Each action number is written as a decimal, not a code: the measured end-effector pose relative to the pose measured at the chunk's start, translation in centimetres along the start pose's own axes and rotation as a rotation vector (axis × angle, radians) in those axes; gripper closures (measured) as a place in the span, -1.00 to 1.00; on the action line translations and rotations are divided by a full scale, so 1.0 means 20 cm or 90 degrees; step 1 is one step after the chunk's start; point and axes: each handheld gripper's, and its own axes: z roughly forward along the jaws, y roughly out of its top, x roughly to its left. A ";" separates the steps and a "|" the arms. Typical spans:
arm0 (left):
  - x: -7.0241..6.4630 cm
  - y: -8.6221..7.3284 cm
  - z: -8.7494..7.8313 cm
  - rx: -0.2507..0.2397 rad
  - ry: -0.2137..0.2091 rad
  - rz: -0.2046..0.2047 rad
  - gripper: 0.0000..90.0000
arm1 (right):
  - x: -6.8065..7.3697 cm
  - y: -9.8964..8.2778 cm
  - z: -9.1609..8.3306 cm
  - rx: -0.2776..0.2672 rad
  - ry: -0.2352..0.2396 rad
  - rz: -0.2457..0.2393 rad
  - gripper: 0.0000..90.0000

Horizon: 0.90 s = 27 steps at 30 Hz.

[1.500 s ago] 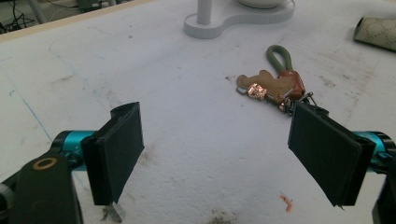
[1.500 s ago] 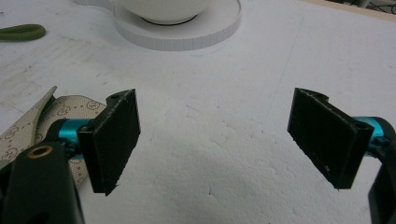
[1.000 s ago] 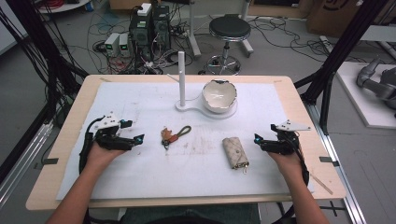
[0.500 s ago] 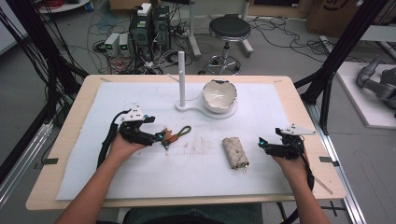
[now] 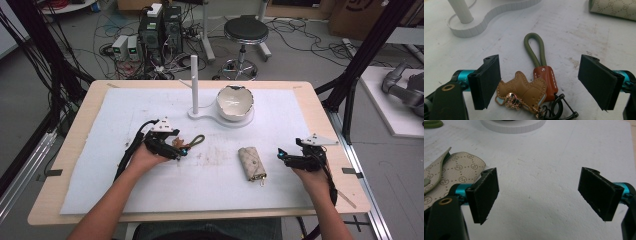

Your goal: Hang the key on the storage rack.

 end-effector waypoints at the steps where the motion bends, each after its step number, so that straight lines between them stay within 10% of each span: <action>1: 0.00 0.00 0.01 0.002 0.001 -0.003 -0.59 | 0.00 0.00 0.00 -0.002 0.001 -0.001 -0.62; 12: -0.04 0.02 0.12 0.068 0.001 0.028 -0.44 | 0.01 0.01 0.01 0.005 0.005 -0.007 -0.62; 27: -0.03 0.00 0.11 0.079 -0.015 0.031 0.04 | 0.00 0.00 0.01 0.008 0.004 -0.004 -0.62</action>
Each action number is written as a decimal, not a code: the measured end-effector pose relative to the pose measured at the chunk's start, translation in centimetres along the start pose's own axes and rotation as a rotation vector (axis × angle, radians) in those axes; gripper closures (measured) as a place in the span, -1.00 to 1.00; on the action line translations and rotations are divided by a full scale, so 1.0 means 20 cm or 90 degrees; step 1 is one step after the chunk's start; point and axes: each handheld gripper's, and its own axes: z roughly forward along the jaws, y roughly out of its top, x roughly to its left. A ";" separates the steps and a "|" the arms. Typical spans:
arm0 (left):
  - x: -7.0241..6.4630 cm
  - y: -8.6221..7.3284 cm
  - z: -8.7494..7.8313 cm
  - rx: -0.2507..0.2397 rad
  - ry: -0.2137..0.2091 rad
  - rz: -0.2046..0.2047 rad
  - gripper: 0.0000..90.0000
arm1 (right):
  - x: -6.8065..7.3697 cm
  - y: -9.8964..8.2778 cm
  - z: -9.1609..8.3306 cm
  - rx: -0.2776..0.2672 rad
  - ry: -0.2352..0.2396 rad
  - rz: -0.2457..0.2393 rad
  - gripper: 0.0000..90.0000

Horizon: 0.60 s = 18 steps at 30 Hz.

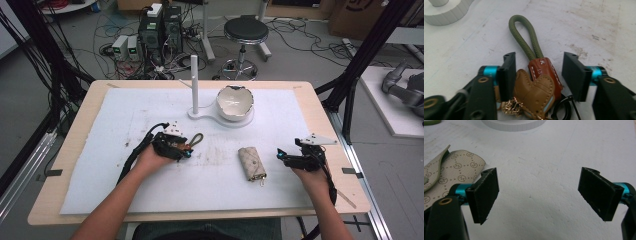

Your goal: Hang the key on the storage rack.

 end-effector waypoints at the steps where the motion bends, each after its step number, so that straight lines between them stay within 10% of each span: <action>1: 0.00 0.00 0.00 0.000 -0.001 0.002 0.12 | 0.00 0.00 0.00 0.000 0.000 0.000 -0.62; 18: -0.02 0.00 -0.03 -0.005 -0.010 0.029 0.63 | 0.00 0.01 0.01 0.002 0.001 0.001 -0.62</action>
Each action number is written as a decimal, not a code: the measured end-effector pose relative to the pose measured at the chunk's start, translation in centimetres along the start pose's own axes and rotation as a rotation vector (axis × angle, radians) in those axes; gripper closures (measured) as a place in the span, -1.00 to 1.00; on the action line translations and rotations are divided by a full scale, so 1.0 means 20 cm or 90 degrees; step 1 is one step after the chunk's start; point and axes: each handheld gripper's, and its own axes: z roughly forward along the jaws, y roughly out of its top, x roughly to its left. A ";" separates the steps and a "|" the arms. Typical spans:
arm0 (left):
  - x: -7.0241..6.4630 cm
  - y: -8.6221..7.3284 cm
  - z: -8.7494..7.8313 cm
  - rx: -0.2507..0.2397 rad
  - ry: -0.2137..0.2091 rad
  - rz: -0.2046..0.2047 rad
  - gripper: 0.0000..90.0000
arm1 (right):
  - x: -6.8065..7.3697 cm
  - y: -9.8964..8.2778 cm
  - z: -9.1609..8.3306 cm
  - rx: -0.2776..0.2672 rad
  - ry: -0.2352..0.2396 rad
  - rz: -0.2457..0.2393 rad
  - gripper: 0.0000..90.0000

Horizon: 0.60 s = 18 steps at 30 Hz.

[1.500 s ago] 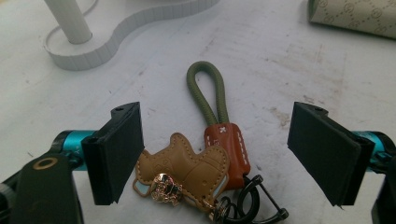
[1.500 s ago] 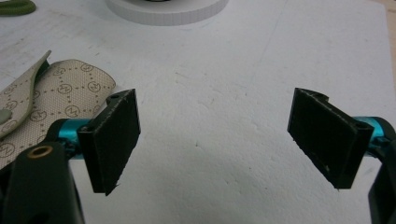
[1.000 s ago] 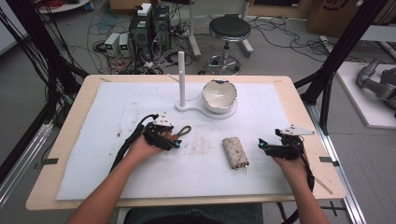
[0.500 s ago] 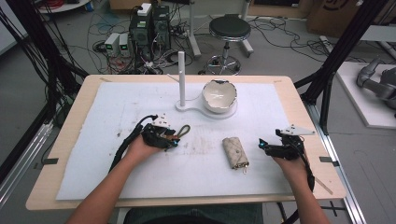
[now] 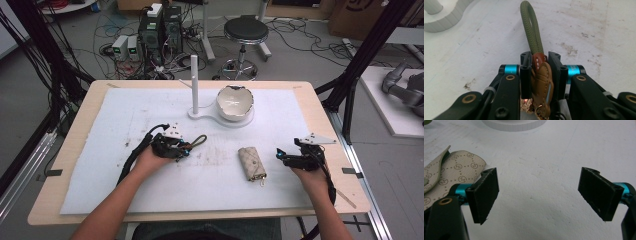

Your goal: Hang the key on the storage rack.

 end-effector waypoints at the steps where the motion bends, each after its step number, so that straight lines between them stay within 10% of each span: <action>1: 0.00 0.00 -0.01 -0.001 0.001 0.001 0.63 | 0.00 0.00 0.00 0.001 0.001 -0.001 -0.62; 18: 0.02 0.04 -0.23 -0.092 0.044 -0.024 0.64 | 0.01 0.03 0.03 -0.006 0.011 -0.001 -0.62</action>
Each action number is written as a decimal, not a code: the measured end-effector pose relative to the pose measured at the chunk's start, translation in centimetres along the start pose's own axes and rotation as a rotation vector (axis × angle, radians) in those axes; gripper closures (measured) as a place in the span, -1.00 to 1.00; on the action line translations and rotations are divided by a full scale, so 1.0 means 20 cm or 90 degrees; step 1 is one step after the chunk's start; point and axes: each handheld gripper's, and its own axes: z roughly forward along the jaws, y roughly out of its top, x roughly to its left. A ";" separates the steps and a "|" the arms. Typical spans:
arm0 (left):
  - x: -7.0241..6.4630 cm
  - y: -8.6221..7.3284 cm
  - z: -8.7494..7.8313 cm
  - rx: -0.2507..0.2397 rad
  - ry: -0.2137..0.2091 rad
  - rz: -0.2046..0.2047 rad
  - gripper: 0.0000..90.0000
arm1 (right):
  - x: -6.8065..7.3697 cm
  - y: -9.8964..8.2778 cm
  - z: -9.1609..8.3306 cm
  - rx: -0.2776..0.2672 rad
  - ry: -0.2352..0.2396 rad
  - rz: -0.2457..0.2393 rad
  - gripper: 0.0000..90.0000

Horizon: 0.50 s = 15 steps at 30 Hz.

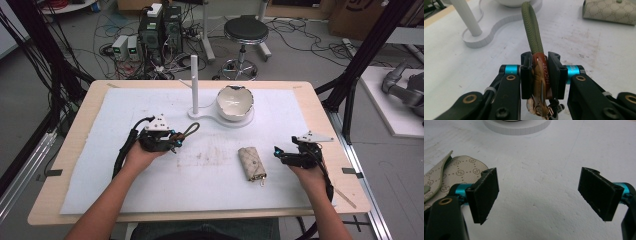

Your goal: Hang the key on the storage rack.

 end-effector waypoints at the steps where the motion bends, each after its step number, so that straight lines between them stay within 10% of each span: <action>1: 0.00 0.01 -0.01 -0.006 0.000 -0.004 0.64 | 0.00 0.00 0.00 -0.001 -0.001 -0.002 -0.62; 15: 0.04 0.18 -0.13 -0.053 0.011 0.000 0.64 | 0.01 0.03 0.04 -0.001 0.007 -0.005 -0.62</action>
